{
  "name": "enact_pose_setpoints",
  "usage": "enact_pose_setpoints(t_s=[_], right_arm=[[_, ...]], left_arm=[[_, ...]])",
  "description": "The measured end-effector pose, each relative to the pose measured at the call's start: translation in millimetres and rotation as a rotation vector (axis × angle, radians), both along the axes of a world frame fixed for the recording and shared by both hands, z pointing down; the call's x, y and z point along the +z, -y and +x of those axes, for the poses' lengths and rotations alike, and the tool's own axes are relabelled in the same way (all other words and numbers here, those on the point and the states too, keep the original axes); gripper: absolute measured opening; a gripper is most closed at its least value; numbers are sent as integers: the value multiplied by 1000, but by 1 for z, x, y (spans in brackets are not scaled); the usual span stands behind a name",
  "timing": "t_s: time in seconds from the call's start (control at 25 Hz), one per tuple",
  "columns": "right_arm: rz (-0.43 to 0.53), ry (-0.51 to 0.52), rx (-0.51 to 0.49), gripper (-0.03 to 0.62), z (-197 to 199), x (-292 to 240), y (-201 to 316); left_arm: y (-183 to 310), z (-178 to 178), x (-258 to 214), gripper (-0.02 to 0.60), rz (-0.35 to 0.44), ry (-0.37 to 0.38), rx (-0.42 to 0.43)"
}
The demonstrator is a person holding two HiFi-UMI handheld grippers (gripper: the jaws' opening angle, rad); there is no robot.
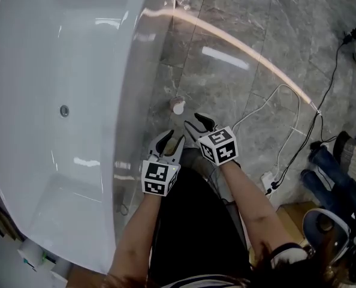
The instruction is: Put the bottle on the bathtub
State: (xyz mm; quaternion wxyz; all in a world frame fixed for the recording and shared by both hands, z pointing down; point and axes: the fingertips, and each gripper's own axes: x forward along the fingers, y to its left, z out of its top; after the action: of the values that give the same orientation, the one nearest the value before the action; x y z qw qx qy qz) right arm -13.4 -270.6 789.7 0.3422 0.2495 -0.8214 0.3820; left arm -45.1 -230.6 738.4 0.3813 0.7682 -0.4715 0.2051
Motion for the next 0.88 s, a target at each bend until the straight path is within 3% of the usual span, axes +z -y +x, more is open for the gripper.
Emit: enact_pose_setpoints(t_s=[0.28,0.48,0.88], right_arm=[[15,23,109,163,11,-61,8],[52,17,190,126,27,-105,10],[63,-10,276,84,42,-149,11]], left_arm=[[13,-1,-47,144,-7,39,12],[16,-1,-85,140,-10,21,-13],[25,-9,-126,120,-15,30,-16]])
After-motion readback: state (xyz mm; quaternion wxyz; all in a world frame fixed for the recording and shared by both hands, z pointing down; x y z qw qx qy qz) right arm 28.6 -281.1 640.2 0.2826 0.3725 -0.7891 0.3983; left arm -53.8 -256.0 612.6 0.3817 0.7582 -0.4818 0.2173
